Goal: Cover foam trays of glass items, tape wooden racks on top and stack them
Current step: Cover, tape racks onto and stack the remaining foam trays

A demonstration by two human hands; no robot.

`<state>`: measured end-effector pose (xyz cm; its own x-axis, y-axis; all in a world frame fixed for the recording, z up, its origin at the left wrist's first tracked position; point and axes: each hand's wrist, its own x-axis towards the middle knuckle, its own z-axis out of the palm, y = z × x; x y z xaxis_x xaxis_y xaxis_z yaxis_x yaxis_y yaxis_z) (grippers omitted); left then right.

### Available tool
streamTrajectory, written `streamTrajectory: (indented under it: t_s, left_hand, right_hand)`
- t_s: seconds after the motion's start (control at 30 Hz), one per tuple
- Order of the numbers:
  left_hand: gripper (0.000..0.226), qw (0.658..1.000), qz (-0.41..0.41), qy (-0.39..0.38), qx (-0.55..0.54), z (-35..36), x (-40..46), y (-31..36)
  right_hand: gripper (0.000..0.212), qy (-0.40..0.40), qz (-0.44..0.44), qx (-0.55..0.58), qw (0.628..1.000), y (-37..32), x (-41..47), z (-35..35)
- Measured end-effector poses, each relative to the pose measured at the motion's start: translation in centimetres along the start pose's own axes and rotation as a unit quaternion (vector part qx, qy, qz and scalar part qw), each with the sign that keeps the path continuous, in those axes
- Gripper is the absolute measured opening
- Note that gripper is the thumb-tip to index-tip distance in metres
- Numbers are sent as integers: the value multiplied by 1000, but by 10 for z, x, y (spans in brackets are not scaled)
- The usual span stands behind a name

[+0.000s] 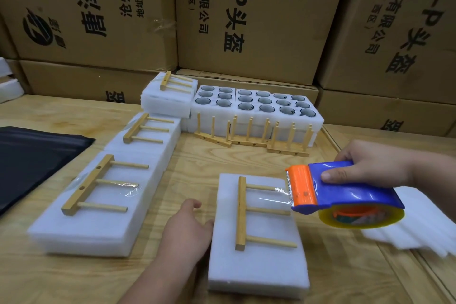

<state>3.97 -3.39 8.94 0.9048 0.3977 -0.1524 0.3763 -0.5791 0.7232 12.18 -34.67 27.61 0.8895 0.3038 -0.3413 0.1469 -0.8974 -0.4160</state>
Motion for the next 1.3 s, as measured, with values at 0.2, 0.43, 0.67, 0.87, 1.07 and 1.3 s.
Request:
streamTrajectory:
  t_s: [0.2,0.43,0.67,0.87,1.07,1.3]
  left_hand:
    - [42,983,146,88,-66,-27,-1,43]
    - [126,929,321,-93,159,23,-42,100]
    - [130,894,336,-44,293,46,-39,88]
    - [130,896,326,-58,295,45,-39,89]
    - [129,893,322,-67,308,45,-40,88]
    - [129,888,320,-76,322,46,-38,87]
  right_hand:
    - [67,1,9,-7,1000,5,2,5]
    - [63,-6,-1,17,1000,12,6,8]
    - [71,-11,-4,13,1000,31,11,18]
    - [88,-9,-20,25,999,48,15,24]
    - [86,-1,-17,39,999,76,3,12]
    - [95,24,46,28,998,116,-25,-6]
